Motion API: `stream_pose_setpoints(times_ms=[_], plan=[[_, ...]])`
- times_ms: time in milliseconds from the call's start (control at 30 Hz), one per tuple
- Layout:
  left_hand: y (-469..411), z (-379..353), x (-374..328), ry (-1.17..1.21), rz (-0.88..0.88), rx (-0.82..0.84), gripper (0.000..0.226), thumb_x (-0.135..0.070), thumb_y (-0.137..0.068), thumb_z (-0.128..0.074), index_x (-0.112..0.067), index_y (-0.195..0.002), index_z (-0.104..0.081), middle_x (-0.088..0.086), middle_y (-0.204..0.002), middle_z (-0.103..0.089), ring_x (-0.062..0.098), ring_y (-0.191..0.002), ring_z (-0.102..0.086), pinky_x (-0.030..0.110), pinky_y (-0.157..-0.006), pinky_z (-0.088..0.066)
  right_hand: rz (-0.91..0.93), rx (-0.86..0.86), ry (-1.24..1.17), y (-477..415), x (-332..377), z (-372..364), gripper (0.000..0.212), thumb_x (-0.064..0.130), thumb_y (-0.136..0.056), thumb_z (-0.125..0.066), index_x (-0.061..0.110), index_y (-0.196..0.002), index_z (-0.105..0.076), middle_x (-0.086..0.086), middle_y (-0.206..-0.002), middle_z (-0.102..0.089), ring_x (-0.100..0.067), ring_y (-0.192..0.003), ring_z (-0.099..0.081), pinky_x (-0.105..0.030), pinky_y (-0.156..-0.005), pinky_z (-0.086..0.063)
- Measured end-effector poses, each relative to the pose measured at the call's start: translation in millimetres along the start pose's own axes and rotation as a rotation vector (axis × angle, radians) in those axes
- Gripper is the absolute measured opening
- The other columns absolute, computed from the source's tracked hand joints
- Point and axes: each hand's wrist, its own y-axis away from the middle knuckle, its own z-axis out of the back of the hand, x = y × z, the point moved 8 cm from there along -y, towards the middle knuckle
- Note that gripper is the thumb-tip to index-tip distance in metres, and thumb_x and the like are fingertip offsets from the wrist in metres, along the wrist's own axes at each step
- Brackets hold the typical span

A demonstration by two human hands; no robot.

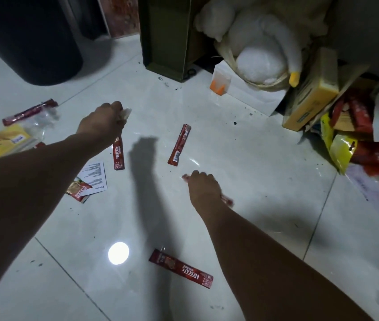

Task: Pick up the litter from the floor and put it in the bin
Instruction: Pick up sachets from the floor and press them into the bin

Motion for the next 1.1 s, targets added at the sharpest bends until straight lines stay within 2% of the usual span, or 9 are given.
stream_pose_setpoints(times_ms=[133, 300, 533, 667, 733, 833, 900, 1000, 1100], plan=[[3, 13, 0, 0.006, -0.007, -0.004, 0.023, -0.030, -0.098, -0.041, -0.008, -0.100, -0.048, 0.015, -0.093, -0.053, 0.034, -0.080, -0.054, 0.038, -0.067, -0.042, 0.016, -0.004, -0.032, 0, 1, 24, 0.027, 0.011, -0.095, -0.049, 0.008, -0.123, -0.049, -0.008, -0.123, -0.057, -0.026, -0.115, -0.057, -0.033, -0.092, -0.044], [-3, 64, -6, 0.023, 0.003, -0.020, 0.028, -0.035, -0.099, -0.039, -0.008, -0.095, -0.047, 0.016, -0.092, -0.053, 0.033, -0.079, -0.052, 0.038, -0.067, -0.042, 0.026, -0.127, -0.082, -1, 5, 120, 0.026, 0.018, -0.096, -0.048, 0.012, -0.121, -0.055, -0.006, -0.123, -0.060, -0.025, -0.115, -0.058, -0.028, -0.088, -0.042], [-30, 202, 0, 0.003, 0.085, -0.081, 0.022, -0.036, -0.095, -0.045, -0.014, -0.094, -0.045, 0.018, -0.107, -0.056, 0.036, -0.101, -0.056, 0.040, -0.084, -0.047, 0.092, -0.398, -0.169, 24, 49, 307, 0.026, 0.025, -0.095, -0.050, 0.011, -0.113, -0.063, -0.010, -0.117, -0.063, -0.030, -0.107, -0.061, -0.029, -0.074, -0.039], [-27, 259, 26, -0.025, 0.152, -0.140, 0.030, -0.042, -0.095, -0.040, -0.013, -0.097, -0.046, 0.018, -0.122, -0.057, 0.034, -0.113, -0.056, 0.042, -0.095, -0.045, 0.146, -0.500, -0.203, 42, 94, 377, 0.027, 0.029, -0.093, -0.052, 0.012, -0.111, -0.063, -0.011, -0.116, -0.064, -0.030, -0.108, -0.061, -0.030, -0.078, -0.043], [-19, 270, 44, -0.049, 0.199, -0.133, 0.033, -0.042, -0.094, -0.042, -0.014, -0.110, -0.048, 0.014, -0.128, -0.056, 0.032, -0.118, -0.054, 0.042, -0.100, -0.043, 0.171, -0.516, -0.205, 45, 116, 393, 0.026, 0.029, -0.093, -0.052, 0.012, -0.110, -0.063, -0.011, -0.115, -0.065, -0.030, -0.106, -0.062, -0.030, -0.078, -0.044], [4, 284, 70, -0.086, 0.309, -0.043, 0.031, -0.039, -0.094, -0.045, -0.014, -0.113, -0.046, 0.011, -0.121, -0.058, 0.032, -0.109, -0.057, 0.039, -0.088, -0.046, 0.202, -0.501, -0.216, 56, 149, 413, 0.026, 0.028, -0.094, -0.052, 0.011, -0.109, -0.063, -0.011, -0.113, -0.065, -0.030, -0.103, -0.062, -0.028, -0.073, -0.039], [20, 300, 74, -0.102, 0.333, -0.001, 0.033, -0.040, -0.094, -0.044, -0.014, -0.115, -0.046, 0.011, -0.120, -0.058, 0.031, -0.108, -0.057, 0.037, -0.083, -0.045, 0.218, -0.469, -0.219, 71, 166, 429, 0.028, 0.029, -0.095, -0.051, 0.010, -0.112, -0.062, -0.012, -0.115, -0.064, -0.030, -0.105, -0.061, -0.029, -0.075, -0.041], [32, 354, 72, -0.059, 0.377, 0.071, 0.038, -0.040, -0.094, -0.046, -0.017, -0.124, -0.042, 0.010, -0.123, -0.057, 0.030, -0.111, -0.056, 0.036, -0.084, -0.043, 0.238, -0.393, -0.189, 98, 184, 471, 0.027, 0.029, -0.096, -0.051, 0.010, -0.113, -0.061, -0.012, -0.116, -0.064, -0.028, -0.106, -0.061, -0.031, -0.079, -0.045], [36, 417, 69, 0.006, 0.458, 0.140, 0.056, -0.040, -0.088, -0.052, -0.015, -0.135, -0.034, 0.015, -0.128, -0.053, 0.033, -0.115, -0.054, 0.037, -0.087, -0.042, 0.244, -0.359, -0.156, 130, 189, 527, 0.028, 0.029, -0.096, -0.052, 0.011, -0.116, -0.061, -0.011, -0.118, -0.063, -0.029, -0.109, -0.060, -0.031, -0.084, -0.045]])
